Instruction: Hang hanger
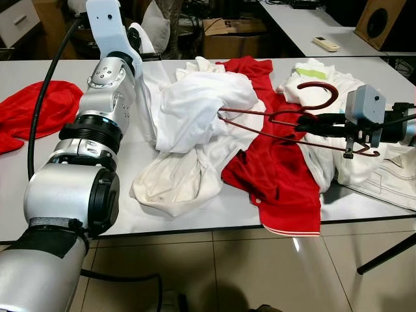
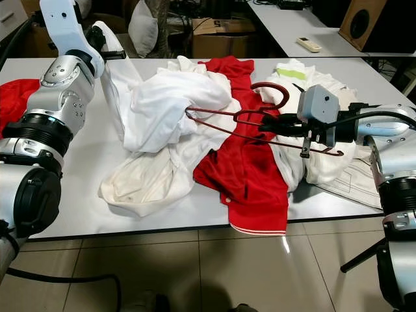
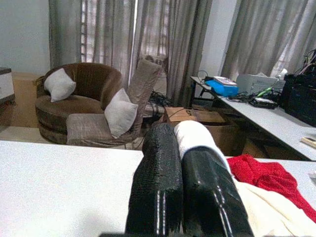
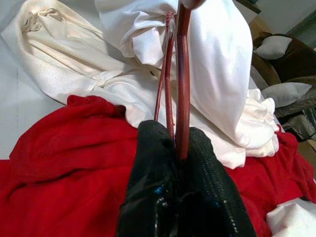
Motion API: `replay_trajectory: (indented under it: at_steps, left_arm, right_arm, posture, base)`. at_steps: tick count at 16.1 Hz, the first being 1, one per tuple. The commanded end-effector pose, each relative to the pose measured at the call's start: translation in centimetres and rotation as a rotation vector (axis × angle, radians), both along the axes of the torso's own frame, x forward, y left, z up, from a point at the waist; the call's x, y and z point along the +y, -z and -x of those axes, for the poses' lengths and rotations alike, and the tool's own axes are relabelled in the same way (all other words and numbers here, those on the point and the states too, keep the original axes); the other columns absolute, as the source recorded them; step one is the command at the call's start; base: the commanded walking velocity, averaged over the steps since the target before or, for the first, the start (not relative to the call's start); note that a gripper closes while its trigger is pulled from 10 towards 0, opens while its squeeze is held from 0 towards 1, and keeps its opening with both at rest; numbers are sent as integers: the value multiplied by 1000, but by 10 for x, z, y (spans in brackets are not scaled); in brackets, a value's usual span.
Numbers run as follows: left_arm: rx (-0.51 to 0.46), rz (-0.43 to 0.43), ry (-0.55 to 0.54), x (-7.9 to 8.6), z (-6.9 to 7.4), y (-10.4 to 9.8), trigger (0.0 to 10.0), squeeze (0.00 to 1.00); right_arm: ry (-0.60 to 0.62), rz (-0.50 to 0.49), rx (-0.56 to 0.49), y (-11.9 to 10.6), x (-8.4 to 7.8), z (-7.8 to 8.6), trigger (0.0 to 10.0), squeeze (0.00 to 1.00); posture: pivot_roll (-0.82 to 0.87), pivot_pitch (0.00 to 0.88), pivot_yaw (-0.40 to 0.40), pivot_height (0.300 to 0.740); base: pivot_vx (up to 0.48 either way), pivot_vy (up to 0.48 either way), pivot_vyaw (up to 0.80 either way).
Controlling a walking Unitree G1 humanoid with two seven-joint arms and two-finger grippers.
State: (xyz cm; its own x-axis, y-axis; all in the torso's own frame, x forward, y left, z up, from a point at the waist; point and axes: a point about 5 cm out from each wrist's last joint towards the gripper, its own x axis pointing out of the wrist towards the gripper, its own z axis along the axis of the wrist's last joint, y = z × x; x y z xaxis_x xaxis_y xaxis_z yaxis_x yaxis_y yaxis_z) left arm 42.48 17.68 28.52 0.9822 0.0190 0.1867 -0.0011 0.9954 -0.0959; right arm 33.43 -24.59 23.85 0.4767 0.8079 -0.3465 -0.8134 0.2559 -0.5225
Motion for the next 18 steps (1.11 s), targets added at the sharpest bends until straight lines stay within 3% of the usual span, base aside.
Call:
replay_trajectory:
  at_steps: [1, 10, 11, 12, 15, 16, 17, 18]
  left_arm:
    - [-32, -9, 4, -1, 0, -11, 10000, 0]
    - [-32, -9, 4, -1, 0, -11, 10000, 0]
    - [-104, -37, 143, -17, 0, -34, 10000, 0]
    - [-208, -62, 336, -37, 7, -72, 10000, 0]
    - [-241, -60, 437, -48, 11, -84, 10000, 0]
    - [-276, -45, 499, -54, 14, -91, 10000, 0]
    - [-342, -14, 550, -58, 20, -102, 10000, 0]
    - [-380, 2, 566, -58, 22, -110, 10000, 0]
  right_arm:
    - [-14, -16, -12, -5, 1, 1, 10000, 0]
    - [-14, -16, -12, -5, 1, 1, 10000, 0]
    - [115, -77, -13, -15, 6, -11, 10000, 0]
    - [268, -115, -33, -13, 21, -34, 10000, 0]
    - [234, -3, 78, 4, 30, -38, 10000, 0]
    - [299, 33, 7, -1, 33, -47, 10000, 0]
    - [542, -99, -299, -41, 34, -66, 10000, 0]
    - [634, -333, -411, -73, 35, -71, 10000, 0]
  posture:
    - [-100, 0, 62, 740]
    - [-100, 0, 62, 740]
    - [-87, 0, 46, 740]
    - [-86, 0, 43, 740]
    - [-87, 0, 40, 740]
    - [-88, 0, 38, 740]
    - [-87, 0, 37, 740]
    - [-81, 0, 31, 740]
  base:
    - [0, 0, 0]
    - [0, 0, 0]
    - [0, 0, 0]
    - [0, 0, 0]
    - [0, 0, 0]
    - [0, 0, 0]
    - [0, 0, 0]
    - [0, 0, 0]
